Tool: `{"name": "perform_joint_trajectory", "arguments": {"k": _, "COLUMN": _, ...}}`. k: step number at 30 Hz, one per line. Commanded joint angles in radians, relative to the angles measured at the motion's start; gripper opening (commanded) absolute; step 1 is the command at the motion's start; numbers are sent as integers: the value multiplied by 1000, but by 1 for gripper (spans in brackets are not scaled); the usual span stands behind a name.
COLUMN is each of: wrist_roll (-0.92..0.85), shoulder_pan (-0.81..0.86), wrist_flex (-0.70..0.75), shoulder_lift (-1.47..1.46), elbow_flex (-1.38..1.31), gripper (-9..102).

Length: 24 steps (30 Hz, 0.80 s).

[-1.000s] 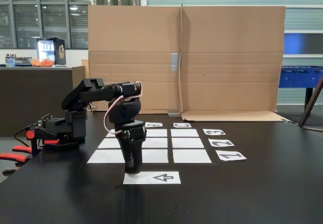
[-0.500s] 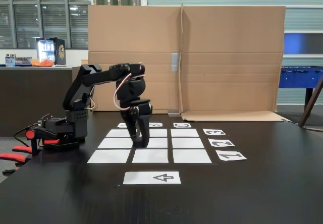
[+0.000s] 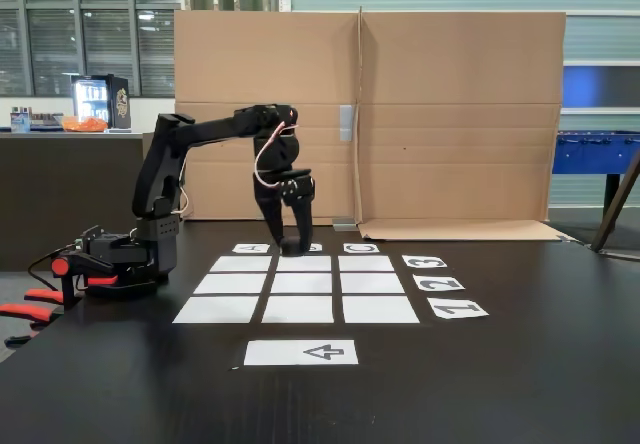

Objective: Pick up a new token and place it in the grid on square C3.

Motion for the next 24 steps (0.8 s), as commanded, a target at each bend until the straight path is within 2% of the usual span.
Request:
{"name": "perform_joint_trajectory", "arguments": {"k": 1, "wrist_roll": 31, "shoulder_pan": -84, "wrist_flex": -8, "shoulder_lift": 100, "elbow_flex": 38, "gripper": -1}}
{"name": "perform_joint_trajectory", "arguments": {"k": 6, "wrist_roll": 97, "shoulder_pan": -229, "wrist_flex": -18, "shoulder_lift": 163, "elbow_flex": 127, "gripper": -1}}
{"name": "perform_joint_trajectory", "arguments": {"k": 24, "wrist_roll": 270, "shoulder_pan": -637, "wrist_flex": -94, "shoulder_lift": 107, "elbow_flex": 87, "gripper": -1}}
